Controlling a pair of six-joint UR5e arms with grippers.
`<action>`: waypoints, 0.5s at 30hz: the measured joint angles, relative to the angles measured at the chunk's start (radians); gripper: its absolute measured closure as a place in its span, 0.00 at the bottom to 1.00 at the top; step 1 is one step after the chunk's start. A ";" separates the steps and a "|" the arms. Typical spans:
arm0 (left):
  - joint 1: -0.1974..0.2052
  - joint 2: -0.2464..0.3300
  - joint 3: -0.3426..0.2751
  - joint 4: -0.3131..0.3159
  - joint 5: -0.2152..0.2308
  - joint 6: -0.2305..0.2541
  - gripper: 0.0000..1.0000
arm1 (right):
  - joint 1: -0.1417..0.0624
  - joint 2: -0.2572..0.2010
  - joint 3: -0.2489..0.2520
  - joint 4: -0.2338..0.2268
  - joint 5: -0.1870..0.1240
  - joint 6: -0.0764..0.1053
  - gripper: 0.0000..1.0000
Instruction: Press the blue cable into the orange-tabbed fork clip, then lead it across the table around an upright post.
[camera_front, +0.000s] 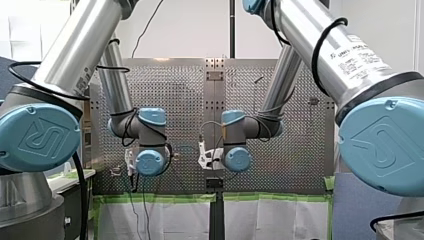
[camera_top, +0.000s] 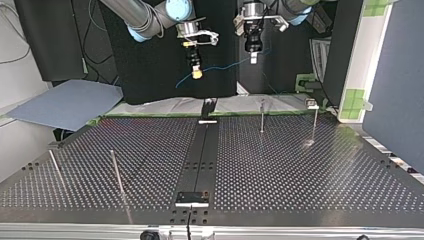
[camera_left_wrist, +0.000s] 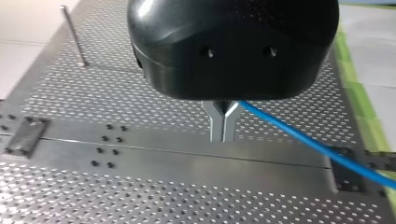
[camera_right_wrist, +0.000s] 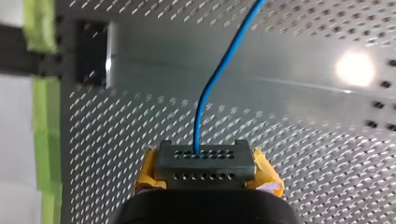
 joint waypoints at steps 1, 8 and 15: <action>0.001 0.003 0.000 0.001 0.000 -0.005 1.00 | 0.001 -0.001 -0.001 -0.003 -0.009 0.010 1.00; 0.019 -0.008 -0.006 0.015 -0.001 -0.049 1.00 | 0.001 0.030 -0.002 -0.047 -0.065 0.059 1.00; 0.039 -0.054 -0.001 0.060 0.004 -0.085 1.00 | -0.004 0.085 -0.020 -0.102 -0.107 0.081 1.00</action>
